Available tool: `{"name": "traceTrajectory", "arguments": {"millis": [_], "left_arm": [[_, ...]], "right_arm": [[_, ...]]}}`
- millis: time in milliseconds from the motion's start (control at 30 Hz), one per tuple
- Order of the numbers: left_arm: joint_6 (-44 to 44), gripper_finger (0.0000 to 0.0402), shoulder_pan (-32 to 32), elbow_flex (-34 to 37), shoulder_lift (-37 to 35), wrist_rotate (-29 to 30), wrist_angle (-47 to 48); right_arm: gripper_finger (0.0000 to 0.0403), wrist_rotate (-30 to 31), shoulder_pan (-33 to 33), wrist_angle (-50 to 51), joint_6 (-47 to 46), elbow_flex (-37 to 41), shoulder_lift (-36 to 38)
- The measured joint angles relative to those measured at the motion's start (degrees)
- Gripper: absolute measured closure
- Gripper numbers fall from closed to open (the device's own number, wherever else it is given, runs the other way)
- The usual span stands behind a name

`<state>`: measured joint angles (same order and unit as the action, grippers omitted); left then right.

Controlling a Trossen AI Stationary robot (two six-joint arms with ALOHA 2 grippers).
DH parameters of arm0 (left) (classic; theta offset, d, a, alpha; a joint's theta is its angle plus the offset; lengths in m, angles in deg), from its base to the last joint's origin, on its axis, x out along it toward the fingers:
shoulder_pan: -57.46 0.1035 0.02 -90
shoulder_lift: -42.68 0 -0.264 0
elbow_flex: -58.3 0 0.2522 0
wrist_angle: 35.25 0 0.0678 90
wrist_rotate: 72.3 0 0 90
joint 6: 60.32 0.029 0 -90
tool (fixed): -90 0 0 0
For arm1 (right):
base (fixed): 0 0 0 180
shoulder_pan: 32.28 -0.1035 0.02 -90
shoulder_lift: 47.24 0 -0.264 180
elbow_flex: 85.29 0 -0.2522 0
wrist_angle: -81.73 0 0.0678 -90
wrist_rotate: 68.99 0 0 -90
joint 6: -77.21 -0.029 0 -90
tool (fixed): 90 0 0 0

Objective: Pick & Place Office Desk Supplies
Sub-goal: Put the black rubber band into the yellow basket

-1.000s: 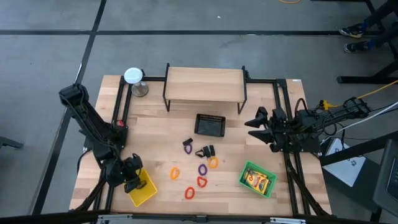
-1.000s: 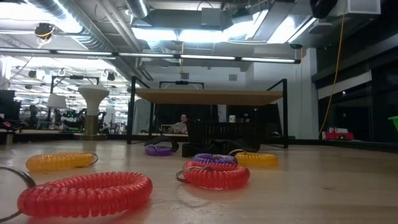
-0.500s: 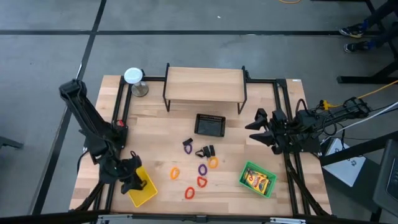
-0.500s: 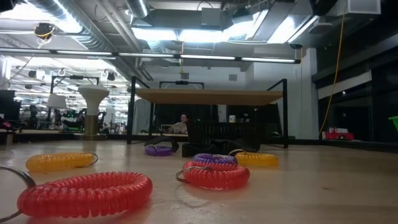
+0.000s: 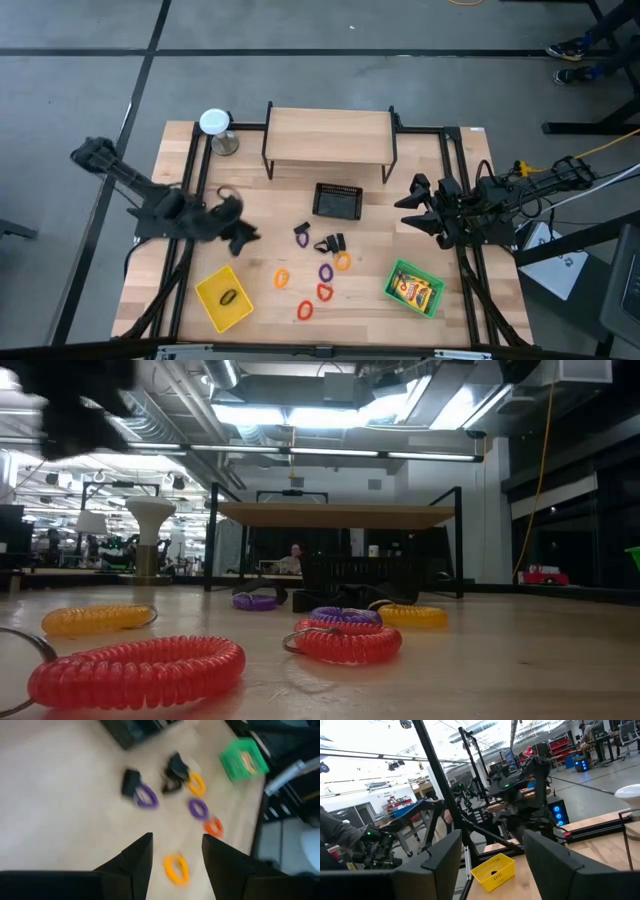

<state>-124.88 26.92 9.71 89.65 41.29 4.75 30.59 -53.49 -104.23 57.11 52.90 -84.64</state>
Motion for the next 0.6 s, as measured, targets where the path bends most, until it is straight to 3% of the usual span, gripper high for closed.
{"name": "traceTrajectory", "arguments": {"millis": [300, 500, 600], "left_arm": [[14.11, 0.022, 22.27, 0.0, 11.24, -17.5, -10.68], [19.2, 0.0219, 28.51, 0.0, 22.33, -24.1, -24.8], [20.62, 0.0219, 30.09, -0.43, 27.49, -27.32, -26.69]], "right_arm": [[0.0189, -0.04, 0.0, 0.58, 1.51, 0.0, 0.02], [0.0189, -0.24, 0.0, 0.58, 2.36, -0.02, 0.02], [0.0189, -0.73, 0.0, 0.58, 2.36, -0.02, 0.02]]}}
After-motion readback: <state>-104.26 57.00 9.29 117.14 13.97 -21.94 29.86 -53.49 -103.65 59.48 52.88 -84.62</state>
